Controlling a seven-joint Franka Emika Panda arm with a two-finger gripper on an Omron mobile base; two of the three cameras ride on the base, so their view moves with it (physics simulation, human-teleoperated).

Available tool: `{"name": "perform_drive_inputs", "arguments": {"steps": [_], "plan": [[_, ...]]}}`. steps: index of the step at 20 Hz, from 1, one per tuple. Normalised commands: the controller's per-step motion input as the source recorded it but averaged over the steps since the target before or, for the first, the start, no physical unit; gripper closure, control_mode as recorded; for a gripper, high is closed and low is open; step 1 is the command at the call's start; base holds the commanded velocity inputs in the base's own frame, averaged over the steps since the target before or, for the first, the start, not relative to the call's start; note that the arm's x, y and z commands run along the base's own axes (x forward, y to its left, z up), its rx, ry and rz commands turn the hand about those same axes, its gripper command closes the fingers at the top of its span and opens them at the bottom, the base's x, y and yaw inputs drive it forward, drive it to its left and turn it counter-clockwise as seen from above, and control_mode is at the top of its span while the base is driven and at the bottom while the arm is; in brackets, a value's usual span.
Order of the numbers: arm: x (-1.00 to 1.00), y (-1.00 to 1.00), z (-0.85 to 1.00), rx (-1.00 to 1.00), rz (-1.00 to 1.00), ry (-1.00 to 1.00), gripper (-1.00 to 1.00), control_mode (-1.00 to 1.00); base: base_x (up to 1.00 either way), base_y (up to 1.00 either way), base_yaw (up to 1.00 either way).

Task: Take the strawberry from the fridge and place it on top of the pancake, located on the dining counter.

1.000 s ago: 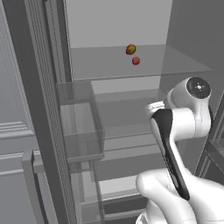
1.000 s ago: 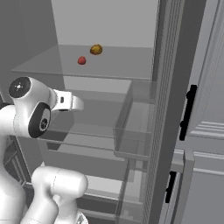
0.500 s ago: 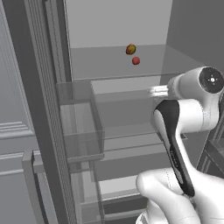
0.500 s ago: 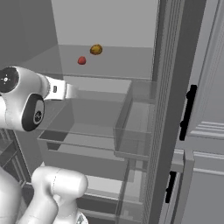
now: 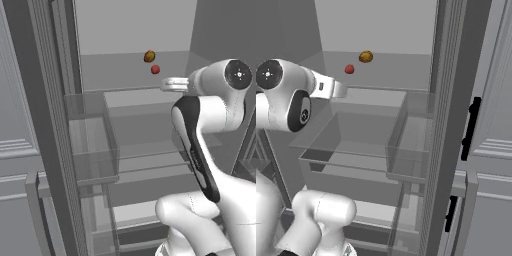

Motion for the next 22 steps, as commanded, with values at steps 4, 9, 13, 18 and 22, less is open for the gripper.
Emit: {"name": "perform_drive_inputs", "arguments": {"steps": [4, 9, 13, 18, 22], "plan": [[0.81, 0.12, 0.0, 0.0, 0.0, 0.0, -1.0, -1.0, 0.0, 0.0, 0.0], [0.94, 0.13, 0.08, -0.08, 0.0, 0.05, -1.0, -1.0, 0.0, 0.0, 0.0], [0.84, 0.0, 0.0, -0.03, 0.0, 0.03, -1.0, -1.0, 0.0, 0.0, 0.0], [0.7, -0.03, 0.0, 0.0, 0.0, 0.12, -1.0, -1.0, 0.0, 0.0, 0.0], [0.58, 0.0, 0.0, 0.0, 0.0, 0.01, -1.0, -1.0, 0.0, 0.0, 0.0]]}}
